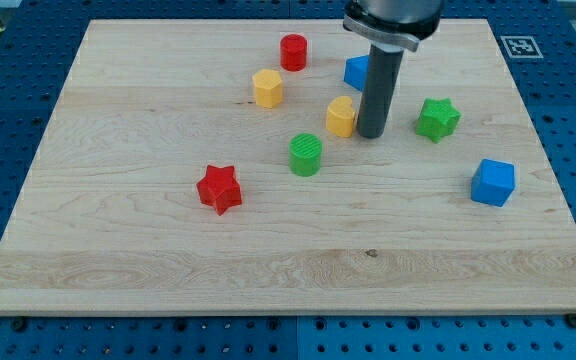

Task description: Slide the green circle towards the center

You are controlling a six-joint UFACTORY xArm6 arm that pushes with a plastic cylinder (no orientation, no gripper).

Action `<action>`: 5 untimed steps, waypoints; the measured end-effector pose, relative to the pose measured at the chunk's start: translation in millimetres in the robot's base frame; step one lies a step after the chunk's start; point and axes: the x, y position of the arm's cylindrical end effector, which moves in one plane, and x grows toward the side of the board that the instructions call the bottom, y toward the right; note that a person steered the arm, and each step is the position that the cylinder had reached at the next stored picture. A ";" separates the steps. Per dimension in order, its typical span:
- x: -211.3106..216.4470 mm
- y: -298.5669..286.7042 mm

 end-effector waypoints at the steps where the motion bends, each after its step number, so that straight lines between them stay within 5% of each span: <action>1: 14.5 5.6; 3: 74.2 -6.8; 5: 70.3 -31.2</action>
